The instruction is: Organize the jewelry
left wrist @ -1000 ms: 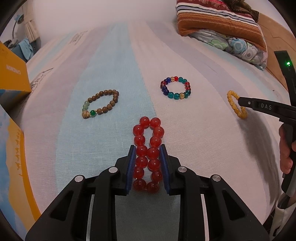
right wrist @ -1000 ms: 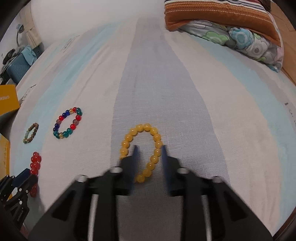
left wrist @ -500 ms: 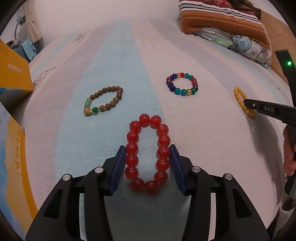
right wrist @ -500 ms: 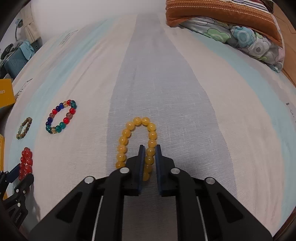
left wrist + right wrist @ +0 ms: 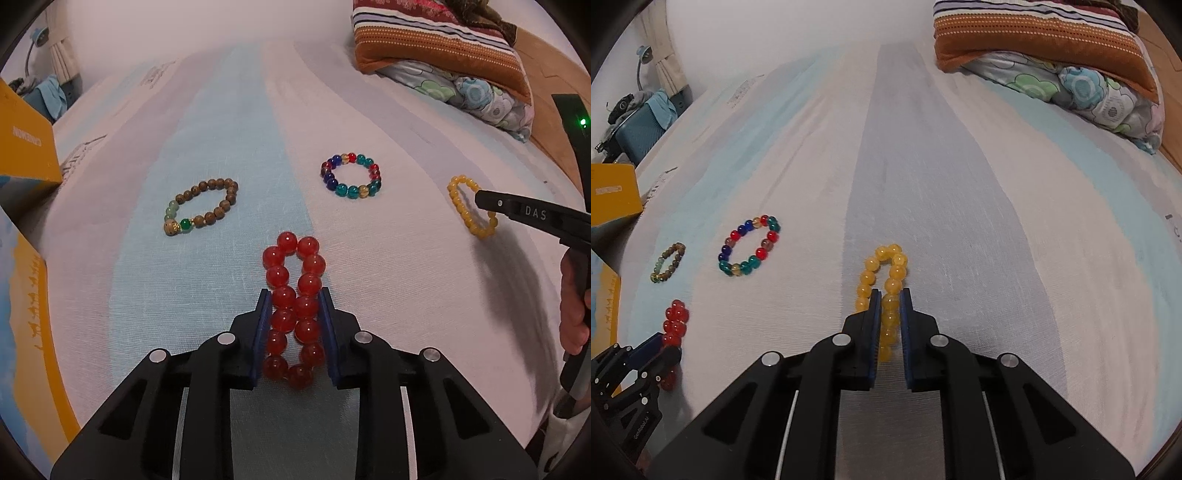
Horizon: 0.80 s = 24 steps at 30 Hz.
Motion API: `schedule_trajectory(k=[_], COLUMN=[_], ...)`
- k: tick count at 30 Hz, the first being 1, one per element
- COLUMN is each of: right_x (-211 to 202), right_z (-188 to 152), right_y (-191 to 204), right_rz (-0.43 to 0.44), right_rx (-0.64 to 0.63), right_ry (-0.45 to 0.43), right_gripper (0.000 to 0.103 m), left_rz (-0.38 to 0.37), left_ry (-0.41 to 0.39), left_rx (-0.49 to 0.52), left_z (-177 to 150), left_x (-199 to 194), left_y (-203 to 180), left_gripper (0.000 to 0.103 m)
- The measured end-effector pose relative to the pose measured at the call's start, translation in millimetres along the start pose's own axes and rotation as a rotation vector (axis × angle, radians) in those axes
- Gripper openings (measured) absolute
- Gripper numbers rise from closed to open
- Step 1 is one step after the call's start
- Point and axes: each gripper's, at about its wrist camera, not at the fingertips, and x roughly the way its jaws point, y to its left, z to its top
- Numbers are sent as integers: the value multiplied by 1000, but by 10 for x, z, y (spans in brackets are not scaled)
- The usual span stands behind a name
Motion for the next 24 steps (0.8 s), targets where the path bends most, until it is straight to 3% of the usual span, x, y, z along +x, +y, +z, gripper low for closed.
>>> schedule_trajectory(k=[3,24], right_x=[-32,-220], right_z=[4,40], right_y=[3,60], right_rz=[4,39], right_rx=[-1,-15], right_ry=[-7,-50], right_gripper=[9,9], left_rz=[-5,-9], left_ry=[-18,-38], left_rx=[1,-24], left_z=[22,91], left_x=[-57,-221], left_y=[-9,60], left_gripper=[13,13])
